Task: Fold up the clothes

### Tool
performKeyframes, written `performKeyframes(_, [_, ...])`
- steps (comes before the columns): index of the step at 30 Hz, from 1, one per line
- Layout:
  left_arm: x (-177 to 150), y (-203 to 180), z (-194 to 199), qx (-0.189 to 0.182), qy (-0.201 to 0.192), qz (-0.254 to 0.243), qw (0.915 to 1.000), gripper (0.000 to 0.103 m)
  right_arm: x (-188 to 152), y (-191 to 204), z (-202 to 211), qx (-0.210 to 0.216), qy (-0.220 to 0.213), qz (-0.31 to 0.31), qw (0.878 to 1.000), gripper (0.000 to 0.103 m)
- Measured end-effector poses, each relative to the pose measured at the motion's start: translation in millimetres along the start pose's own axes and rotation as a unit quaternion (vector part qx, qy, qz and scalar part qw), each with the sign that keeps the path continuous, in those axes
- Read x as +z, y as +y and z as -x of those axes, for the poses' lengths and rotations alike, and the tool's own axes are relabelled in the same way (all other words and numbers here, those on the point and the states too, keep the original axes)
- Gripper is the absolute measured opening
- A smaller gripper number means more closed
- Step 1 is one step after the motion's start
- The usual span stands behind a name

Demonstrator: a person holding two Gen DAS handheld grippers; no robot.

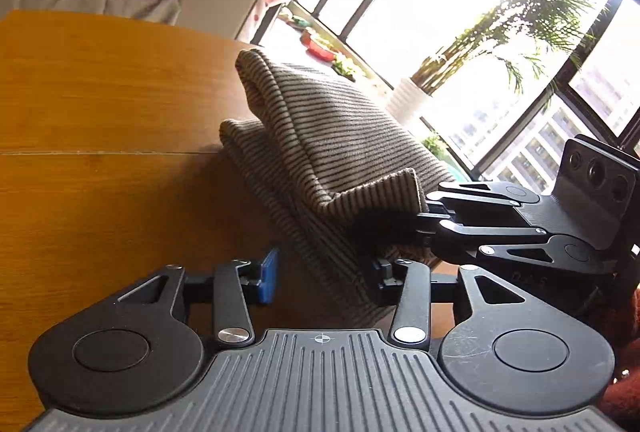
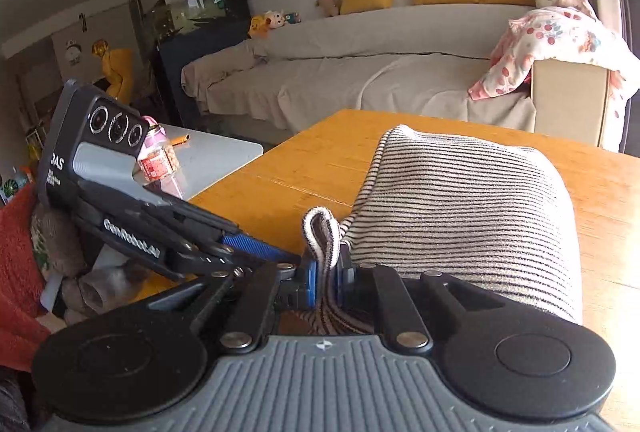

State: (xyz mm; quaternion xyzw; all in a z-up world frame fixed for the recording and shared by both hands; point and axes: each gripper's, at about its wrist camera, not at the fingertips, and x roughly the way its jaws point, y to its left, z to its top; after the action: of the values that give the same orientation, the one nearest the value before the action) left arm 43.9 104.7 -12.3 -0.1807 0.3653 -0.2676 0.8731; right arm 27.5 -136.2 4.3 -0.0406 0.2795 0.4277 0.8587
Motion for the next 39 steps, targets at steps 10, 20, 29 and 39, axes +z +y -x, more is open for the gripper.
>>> performKeyframes(10, [51, -19, 15, -0.064, -0.09, 0.02, 0.9936, 0.06, -21, 64, -23, -0.09, 0.013, 0.217, 0.972, 0.016])
performKeyframes(20, [48, -27, -55, -0.037, -0.033, 0.011, 0.9987, 0.053, 11, 39, 42, -0.077, -0.034, 0.164, 0.983, 0.092])
performKeyframes(29, [41, -27, -53, -0.026, -0.032, -0.006, 0.9991, 0.053, -12, 1, 11, -0.196, 0.009, 0.078, 0.978, 0.103])
performKeyframes(39, [33, -20, -47, -0.034, -0.037, -0.012, 0.9987, 0.053, 34, -63, 52, -0.08, 0.0, -0.084, 0.993, 0.103])
